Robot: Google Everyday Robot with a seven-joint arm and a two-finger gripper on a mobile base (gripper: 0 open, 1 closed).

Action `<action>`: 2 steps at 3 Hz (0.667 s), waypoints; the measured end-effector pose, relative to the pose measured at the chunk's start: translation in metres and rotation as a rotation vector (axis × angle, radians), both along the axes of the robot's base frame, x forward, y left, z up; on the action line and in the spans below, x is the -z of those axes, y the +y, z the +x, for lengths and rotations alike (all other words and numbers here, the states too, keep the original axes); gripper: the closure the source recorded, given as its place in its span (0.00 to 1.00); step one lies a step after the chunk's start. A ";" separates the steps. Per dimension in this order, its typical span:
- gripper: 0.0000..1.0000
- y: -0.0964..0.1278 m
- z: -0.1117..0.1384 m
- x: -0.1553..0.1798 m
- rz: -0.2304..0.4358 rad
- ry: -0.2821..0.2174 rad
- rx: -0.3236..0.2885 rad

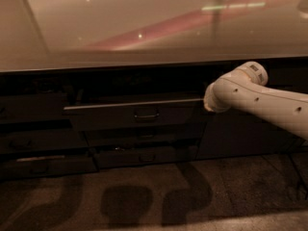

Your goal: Open top drawer

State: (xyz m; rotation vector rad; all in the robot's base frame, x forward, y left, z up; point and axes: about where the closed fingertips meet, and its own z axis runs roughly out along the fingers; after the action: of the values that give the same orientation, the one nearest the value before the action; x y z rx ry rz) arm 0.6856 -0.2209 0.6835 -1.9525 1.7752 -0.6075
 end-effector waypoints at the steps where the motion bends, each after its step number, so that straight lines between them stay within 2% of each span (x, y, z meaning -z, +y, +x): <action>1: 1.00 -0.002 -0.001 0.001 0.044 0.005 -0.024; 2: 1.00 0.000 -0.004 0.002 0.050 0.011 -0.067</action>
Offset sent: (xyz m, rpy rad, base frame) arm -0.0005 -0.0017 -0.0011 0.0349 0.0036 0.0190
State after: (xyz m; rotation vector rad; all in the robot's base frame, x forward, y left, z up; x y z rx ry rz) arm 0.6819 -0.2211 0.6819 -1.9760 1.7075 -0.5259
